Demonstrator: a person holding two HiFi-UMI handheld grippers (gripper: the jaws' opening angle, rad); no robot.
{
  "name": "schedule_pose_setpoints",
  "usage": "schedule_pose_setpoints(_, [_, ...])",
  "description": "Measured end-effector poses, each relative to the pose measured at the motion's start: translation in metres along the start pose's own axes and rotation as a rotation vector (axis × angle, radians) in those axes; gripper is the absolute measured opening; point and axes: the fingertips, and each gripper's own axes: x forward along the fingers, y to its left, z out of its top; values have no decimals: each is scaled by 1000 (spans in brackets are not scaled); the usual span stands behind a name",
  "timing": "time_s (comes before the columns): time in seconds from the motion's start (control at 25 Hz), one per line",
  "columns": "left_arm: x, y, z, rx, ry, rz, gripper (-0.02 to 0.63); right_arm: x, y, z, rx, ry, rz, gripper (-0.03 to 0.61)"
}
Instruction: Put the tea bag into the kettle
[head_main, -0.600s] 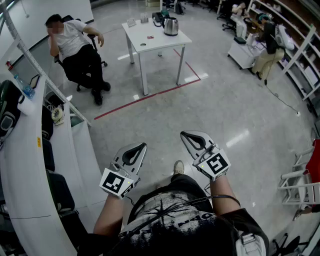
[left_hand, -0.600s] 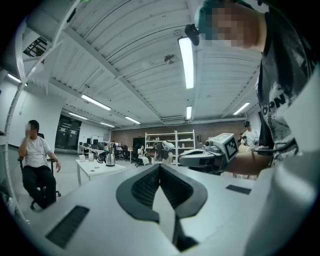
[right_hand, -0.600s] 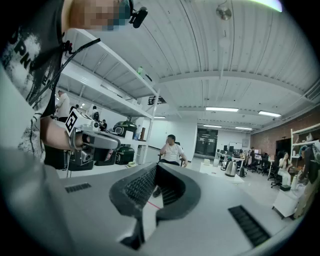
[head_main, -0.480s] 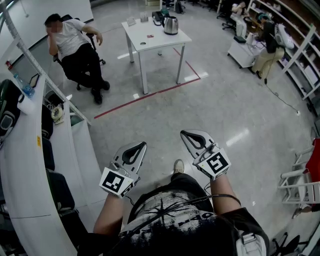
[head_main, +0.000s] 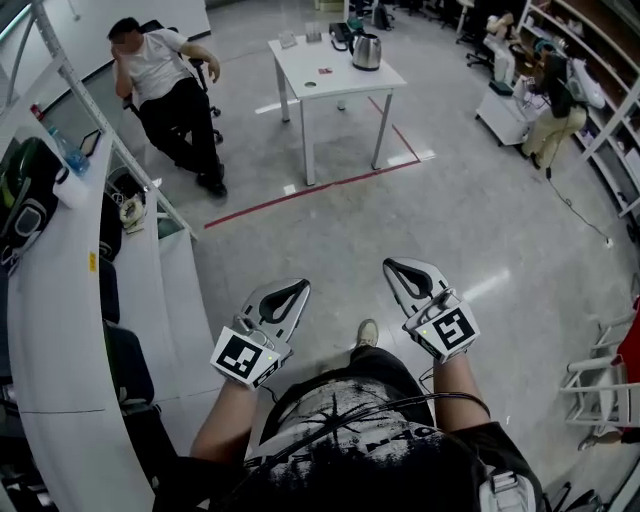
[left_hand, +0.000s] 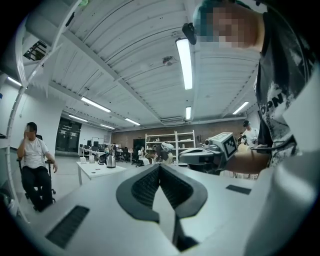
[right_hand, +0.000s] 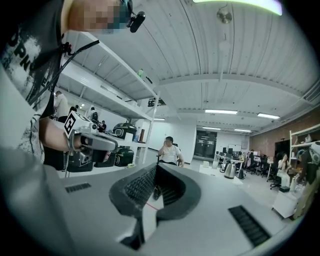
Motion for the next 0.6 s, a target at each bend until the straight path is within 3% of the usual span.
schedule_pose_setpoints(0.6, [15, 19, -9, -3, 6, 11, 11, 18, -17, -11, -30, 15, 27, 9])
